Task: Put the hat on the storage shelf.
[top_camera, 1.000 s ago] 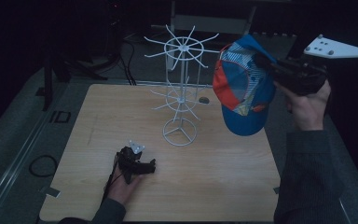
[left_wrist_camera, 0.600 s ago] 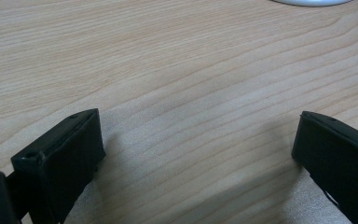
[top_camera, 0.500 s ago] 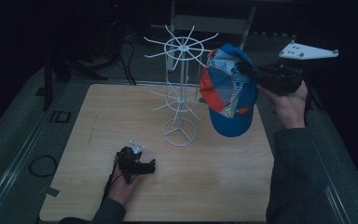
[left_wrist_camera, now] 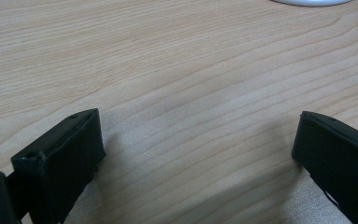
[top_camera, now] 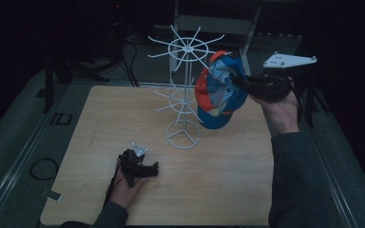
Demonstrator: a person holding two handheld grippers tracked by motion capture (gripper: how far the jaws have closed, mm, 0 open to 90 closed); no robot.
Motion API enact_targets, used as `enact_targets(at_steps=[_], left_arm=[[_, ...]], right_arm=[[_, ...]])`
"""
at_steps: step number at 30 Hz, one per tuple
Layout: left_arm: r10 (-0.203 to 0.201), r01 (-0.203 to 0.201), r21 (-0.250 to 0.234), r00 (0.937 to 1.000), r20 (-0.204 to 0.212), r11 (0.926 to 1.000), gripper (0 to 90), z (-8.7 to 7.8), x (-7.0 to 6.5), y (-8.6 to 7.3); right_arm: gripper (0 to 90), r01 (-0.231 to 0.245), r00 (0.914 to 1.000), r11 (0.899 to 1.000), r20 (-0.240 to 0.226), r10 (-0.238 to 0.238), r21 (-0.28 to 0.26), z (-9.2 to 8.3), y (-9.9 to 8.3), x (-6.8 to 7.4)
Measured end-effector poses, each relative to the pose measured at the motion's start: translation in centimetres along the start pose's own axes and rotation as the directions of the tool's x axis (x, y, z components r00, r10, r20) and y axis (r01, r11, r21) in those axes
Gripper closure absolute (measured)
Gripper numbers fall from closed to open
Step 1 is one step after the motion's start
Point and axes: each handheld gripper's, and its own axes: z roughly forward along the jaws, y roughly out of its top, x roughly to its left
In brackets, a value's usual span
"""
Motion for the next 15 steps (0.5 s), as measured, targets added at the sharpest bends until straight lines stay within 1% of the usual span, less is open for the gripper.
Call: enact_targets(at_steps=[5,8,10,15], left_arm=[[0.000,0.000,0.000,1.0000,0.000,1.0000,2.4,0.0,0.0,0.0],[0.000,0.000,0.000,1.0000,-0.001,1.0000,2.4,0.0,0.0,0.0],[0.000,0.000,0.002,1.0000,0.000,1.0000,2.4,0.0,0.0,0.0],[0.000,0.000,0.002,1.0000,0.001,1.0000,2.4,0.0,0.0,0.0]], right_arm=[[59.4,0.006,0.9999,1.000,0.013,-0.006,0.016,0.0,-0.2,0.2],[48.2,0.009,0.9991,1.000,0.041,-0.010,0.027,-0.2,-0.2,0.3],[40.3,0.002,0.9981,0.999,0.062,-0.004,0.032,-0.5,-0.4,0.2],[29.2,-0.018,0.9945,0.998,0.104,0.012,0.058,-0.7,-1.2,-0.1]])
